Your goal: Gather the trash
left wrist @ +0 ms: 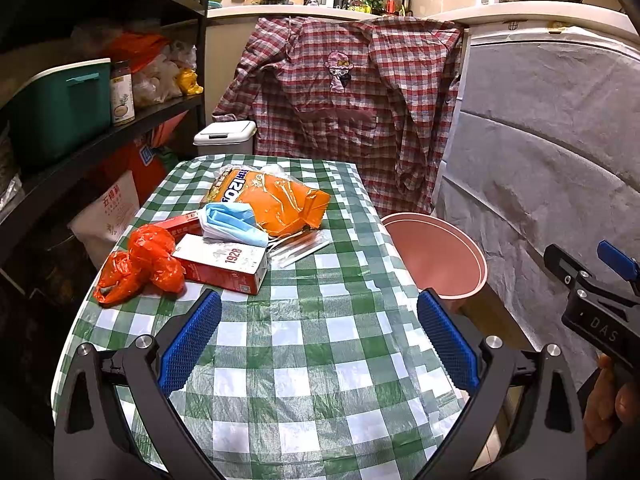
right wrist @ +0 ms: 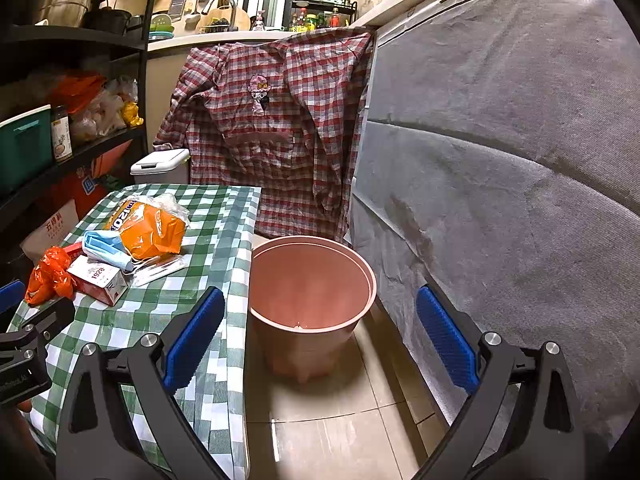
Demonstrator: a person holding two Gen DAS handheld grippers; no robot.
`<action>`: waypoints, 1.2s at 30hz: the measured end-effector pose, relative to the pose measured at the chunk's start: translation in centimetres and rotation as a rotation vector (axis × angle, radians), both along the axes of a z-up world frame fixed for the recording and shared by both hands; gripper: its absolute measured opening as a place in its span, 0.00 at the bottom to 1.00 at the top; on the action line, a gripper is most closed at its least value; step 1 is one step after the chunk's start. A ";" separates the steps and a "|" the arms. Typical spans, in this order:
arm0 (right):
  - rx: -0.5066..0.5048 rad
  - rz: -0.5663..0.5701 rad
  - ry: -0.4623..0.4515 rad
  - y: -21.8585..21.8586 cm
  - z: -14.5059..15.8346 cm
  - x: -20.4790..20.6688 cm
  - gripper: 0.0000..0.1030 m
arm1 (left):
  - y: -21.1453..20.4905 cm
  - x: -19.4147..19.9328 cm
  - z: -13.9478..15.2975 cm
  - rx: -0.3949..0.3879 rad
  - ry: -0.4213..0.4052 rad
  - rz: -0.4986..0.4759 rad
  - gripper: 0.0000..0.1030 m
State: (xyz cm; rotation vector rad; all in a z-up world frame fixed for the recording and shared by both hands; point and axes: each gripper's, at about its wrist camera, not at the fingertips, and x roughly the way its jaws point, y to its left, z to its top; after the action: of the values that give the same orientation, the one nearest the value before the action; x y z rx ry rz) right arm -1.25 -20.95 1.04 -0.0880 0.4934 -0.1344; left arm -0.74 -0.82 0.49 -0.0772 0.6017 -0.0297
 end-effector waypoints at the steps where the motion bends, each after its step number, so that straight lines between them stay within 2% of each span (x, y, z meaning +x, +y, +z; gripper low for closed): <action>1: 0.000 0.000 -0.001 -0.1 0.0 0.0 0.92 | 0.0 0.0 0.0 0.000 0.000 0.000 0.92; 31: -0.005 -0.014 -0.029 0.0 0.5 -0.5 0.92 | -0.4 -0.1 0.2 0.003 -0.008 -0.003 0.92; 36: 0.004 -0.016 -0.057 -0.1 0.8 -0.8 0.83 | -1.4 -0.6 0.6 0.044 -0.055 0.001 0.89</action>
State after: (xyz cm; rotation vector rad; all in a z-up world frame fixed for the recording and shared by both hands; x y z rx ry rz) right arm -2.08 -21.10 1.87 -0.0758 0.4372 -0.1515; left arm -1.34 -2.27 1.06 -0.0341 0.5468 -0.0172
